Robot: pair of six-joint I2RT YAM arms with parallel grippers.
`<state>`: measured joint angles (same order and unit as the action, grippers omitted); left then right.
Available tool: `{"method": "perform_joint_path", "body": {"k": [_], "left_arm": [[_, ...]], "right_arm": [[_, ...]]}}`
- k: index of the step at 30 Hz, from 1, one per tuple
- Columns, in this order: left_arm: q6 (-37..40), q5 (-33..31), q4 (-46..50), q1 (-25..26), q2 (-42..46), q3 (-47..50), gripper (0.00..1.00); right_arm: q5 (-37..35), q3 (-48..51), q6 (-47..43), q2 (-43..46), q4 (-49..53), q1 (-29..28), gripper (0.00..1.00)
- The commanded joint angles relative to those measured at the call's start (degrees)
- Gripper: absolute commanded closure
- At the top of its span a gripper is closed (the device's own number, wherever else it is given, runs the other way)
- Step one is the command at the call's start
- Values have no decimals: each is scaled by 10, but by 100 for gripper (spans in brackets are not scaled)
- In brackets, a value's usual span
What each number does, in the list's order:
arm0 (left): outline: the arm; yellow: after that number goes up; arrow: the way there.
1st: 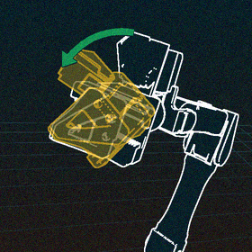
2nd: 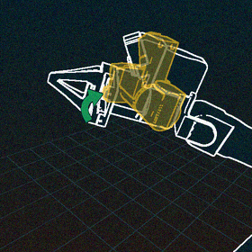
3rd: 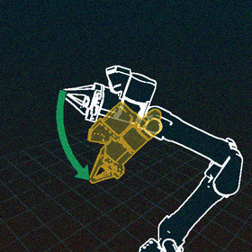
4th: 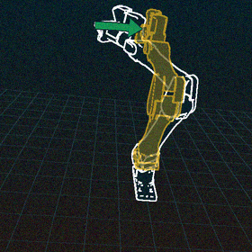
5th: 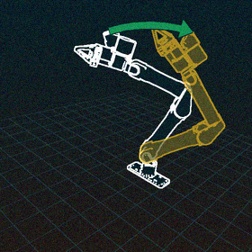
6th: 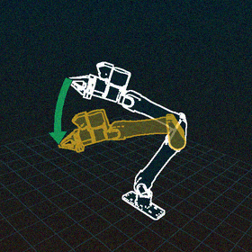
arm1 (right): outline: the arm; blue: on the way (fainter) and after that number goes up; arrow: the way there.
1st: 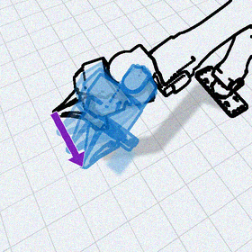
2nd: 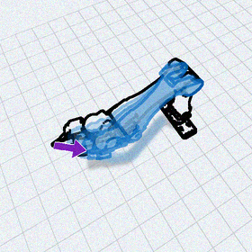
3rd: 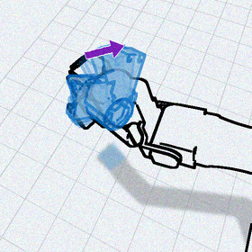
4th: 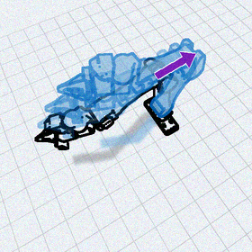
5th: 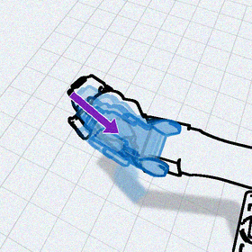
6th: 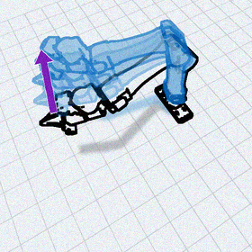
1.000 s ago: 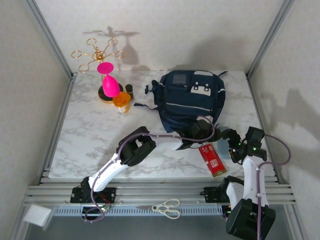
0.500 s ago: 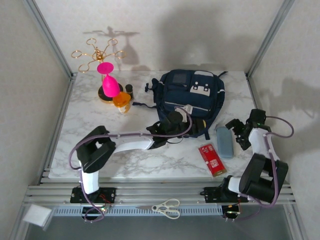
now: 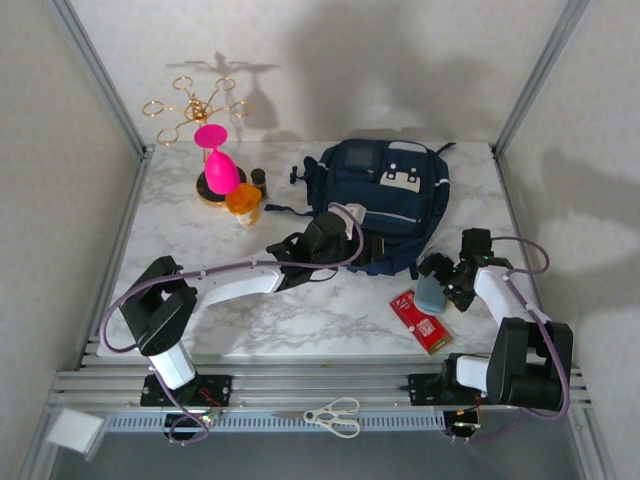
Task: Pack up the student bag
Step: Pick up the pencil case from the bottom-right of the table, then open the student bag at the top-center of the table.
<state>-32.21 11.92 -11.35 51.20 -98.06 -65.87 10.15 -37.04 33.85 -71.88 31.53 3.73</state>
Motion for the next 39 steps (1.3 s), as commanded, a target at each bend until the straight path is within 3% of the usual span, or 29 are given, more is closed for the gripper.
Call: {"method": "perform_joint_path", "body": {"k": [1,5,11,17,20,24,26,29,39], "left_arm": [[165,-26,73,-15,12,-43,49],[285,-45,138,-28,-12,-88,45],[351,-10,172,-43,-36,-128,41],[443,2,227,-53,-86,-181,34],[482,22,281,-53,-130,-242,32],[534,2,329,-54,-183,-307,32],[570,-22,354,-54,-208,-333,27],[614,-63,395,-57,-245,-373,20],[667,-118,427,-62,-347,-497,20]], "right_arm": [[-45,-5,21,-13,13,-28,1],[-79,-26,32,-45,16,-63,1],[-98,-26,33,-77,-3,-70,1],[-101,-41,13,-46,3,-56,26],[-91,-58,-2,-26,19,-29,29],[-52,-73,-21,4,23,13,28],[-26,-81,-26,3,28,35,28],[-11,-91,-27,8,28,36,29],[27,-104,-19,1,14,36,30]]}}
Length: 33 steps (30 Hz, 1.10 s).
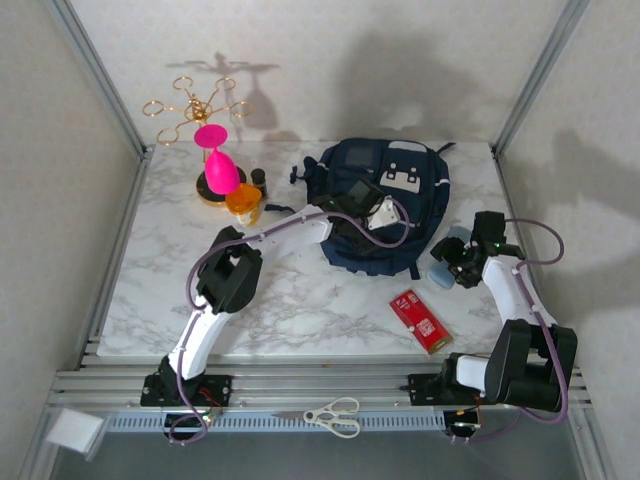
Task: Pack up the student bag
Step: Open the student bag at the top-center of the table.
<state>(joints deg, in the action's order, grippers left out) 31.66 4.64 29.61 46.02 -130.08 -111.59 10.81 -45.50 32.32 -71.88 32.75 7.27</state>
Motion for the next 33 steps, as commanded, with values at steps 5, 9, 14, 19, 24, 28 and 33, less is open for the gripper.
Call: {"method": "perform_joint_path", "body": {"k": [5,9,14,19,24,28,33], "left_arm": [[26,-24,18,-11,-67,-119,40],[21,-11,-1,-12,-71,-131,69],[15,15,4,-12,-68,-132,100],[-21,31,2,-12,-33,-137,100],[-89,43,-10,-9,9,-139,100],[-125,21,-13,5,33,-143,100],[-176,-39,7,32,32,-194,100]], "right_arm": [[17,-30,-7,6,11,1,31],[14,-46,-12,10,22,1,31],[13,-64,-14,14,36,1,31],[6,-86,-16,25,62,1,30],[41,-101,-22,36,81,1,30],[54,-108,-36,40,100,1,30],[88,-103,-46,35,98,-4,32]]}}
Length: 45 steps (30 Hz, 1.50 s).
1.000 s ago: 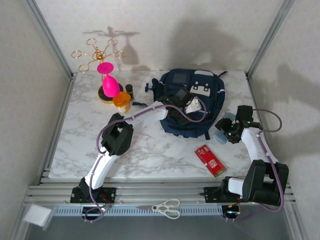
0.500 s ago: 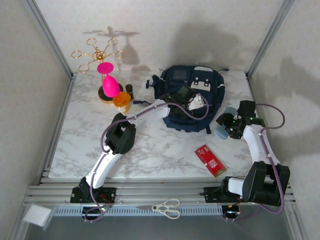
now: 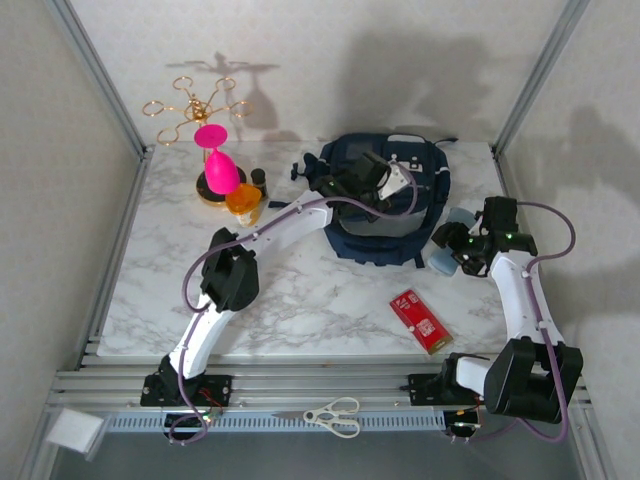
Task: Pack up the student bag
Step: Open the student bag at the top-center of the table, then place the pencil case in the student bag.
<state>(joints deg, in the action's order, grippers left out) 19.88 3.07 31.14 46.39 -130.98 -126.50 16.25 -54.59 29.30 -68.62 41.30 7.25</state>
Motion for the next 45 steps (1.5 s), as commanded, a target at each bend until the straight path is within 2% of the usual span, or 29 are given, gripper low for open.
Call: {"method": "perform_joint_path", "body": {"k": [1,6,8,11,16,19,21,24,28,33,37,41,45], "left_arm": [[-65,-28,-2,33,37,-57,100],[-145,-36,18,52,14,-123,100],[-187,-31,6,51,13,-126,100],[-227,-18,-4,51,15,-129,100],[-277,-23,-16,50,9,-129,100],[-298,-25,-24,50,6,-128,100],[-303,-25,-25,49,5,-128,100],[-306,-21,-24,49,4,-126,100],[-312,-11,-24,47,-1,-125,100],[-319,1,-32,47,-4,-123,100],[-324,0,-31,46,-4,-123,100],[-335,4,-34,46,-4,-123,100],[-346,1,-35,46,-3,-122,100]], "right_arm": [[44,-10,-17,-1,7,-8,32],[78,-18,-8,-55,-32,-62,32],[113,-20,5,-81,-73,-67,31],[90,-67,8,-138,-82,-91,29],[111,-98,64,-227,-183,-87,22],[114,-118,91,-273,-226,-87,7],[151,-107,107,-276,-269,-86,1],[158,-75,116,-243,-285,-83,1],[170,-17,104,-213,-277,-77,14],[205,25,132,-225,-341,-89,39],[204,24,187,-256,-432,-94,52],[170,9,265,-290,-550,-109,63],[140,-19,334,-341,-653,-133,64]]}}
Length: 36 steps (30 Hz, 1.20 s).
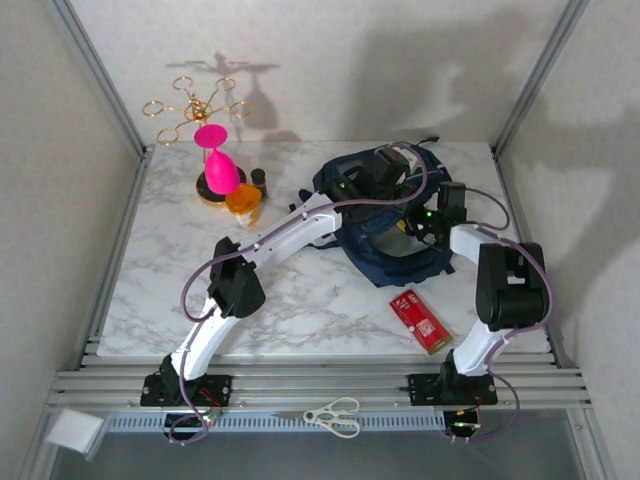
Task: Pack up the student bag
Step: Place the pencil case in the student bag, then close the student bag at the top-center of the table.
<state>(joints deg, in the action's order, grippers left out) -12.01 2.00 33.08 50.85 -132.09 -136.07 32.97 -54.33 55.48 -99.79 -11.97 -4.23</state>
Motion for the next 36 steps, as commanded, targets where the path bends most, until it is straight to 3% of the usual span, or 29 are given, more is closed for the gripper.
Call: {"method": "perform_joint_path", "body": {"k": [1,4,7,12,15,18,21,23,25,30,33,36], "left_arm": [[-31,7,-57,1,7,-25,100],[-47,8,-63,-4,6,-25,100],[-57,17,-76,-5,5,-24,100],[-66,32,-88,-5,-7,-19,100],[-66,48,-90,-5,-17,-4,100],[-70,68,-99,-9,-10,45,100],[-82,142,-118,-7,-1,78,100],[-88,171,-115,-9,13,95,88],[-112,215,-144,-20,52,148,69],[-165,246,-295,-49,204,369,58],[-185,191,-304,-77,267,461,56],[-216,176,-347,-114,312,551,55]], "right_arm": [[-24,-19,97,-45,-164,-23,65],[-18,1,130,-56,-235,-29,64],[-28,29,106,-11,-212,-23,52],[-38,75,16,120,-29,27,43],[-106,69,-64,196,153,65,42],[-141,68,-93,282,205,100,42],[-212,2,-142,310,311,98,42],[-220,-24,-155,308,366,98,42],[-219,-27,-149,310,399,96,45],[-136,41,-82,305,334,23,42],[-187,70,-40,305,318,-37,38],[-167,120,4,291,233,-68,39]]}}
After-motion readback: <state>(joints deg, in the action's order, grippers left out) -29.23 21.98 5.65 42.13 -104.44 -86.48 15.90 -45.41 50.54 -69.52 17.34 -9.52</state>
